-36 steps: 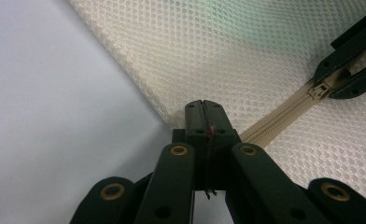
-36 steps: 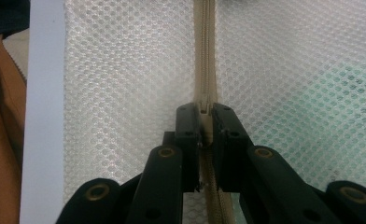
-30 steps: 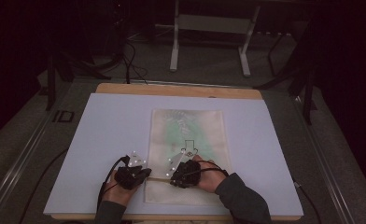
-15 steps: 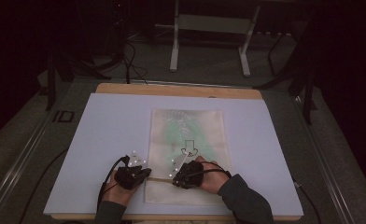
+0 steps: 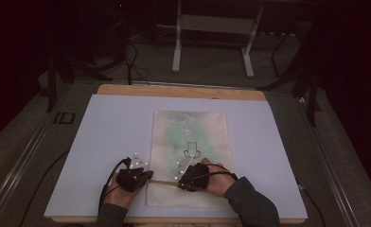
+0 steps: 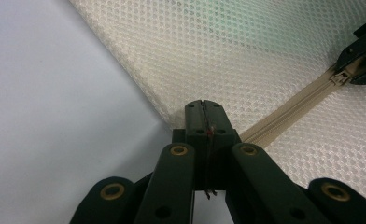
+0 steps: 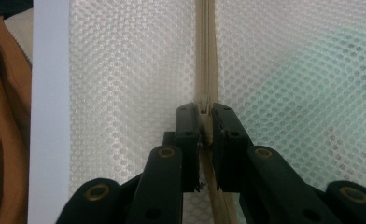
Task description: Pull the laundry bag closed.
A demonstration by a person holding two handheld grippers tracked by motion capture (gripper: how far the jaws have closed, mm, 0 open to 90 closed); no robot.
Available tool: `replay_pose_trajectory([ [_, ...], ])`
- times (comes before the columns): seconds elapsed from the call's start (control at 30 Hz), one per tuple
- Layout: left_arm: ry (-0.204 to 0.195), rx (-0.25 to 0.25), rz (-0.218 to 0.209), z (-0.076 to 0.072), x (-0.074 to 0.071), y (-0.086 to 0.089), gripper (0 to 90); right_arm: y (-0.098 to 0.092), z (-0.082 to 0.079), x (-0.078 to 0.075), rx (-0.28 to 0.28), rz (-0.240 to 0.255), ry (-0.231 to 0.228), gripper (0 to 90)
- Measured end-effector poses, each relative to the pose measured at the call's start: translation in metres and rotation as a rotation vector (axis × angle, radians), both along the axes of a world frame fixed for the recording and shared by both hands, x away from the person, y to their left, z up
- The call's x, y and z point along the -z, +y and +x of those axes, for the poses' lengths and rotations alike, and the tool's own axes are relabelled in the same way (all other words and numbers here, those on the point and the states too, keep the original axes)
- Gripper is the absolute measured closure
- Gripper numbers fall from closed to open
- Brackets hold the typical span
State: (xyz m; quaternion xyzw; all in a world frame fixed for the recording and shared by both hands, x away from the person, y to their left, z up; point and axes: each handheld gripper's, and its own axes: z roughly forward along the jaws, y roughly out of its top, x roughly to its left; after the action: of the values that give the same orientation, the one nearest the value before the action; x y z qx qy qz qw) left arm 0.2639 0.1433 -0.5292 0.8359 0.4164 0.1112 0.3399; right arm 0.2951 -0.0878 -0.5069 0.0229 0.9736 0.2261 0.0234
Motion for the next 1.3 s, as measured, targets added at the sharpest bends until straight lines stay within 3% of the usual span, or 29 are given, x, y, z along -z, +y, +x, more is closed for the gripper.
replay_pose_trajectory([
  [1.3,-0.001,-0.001,0.002,0.000,0.000,0.000,89.5,-0.021,0.002,-0.001,0.019,0.010,0.006,82.4],
])
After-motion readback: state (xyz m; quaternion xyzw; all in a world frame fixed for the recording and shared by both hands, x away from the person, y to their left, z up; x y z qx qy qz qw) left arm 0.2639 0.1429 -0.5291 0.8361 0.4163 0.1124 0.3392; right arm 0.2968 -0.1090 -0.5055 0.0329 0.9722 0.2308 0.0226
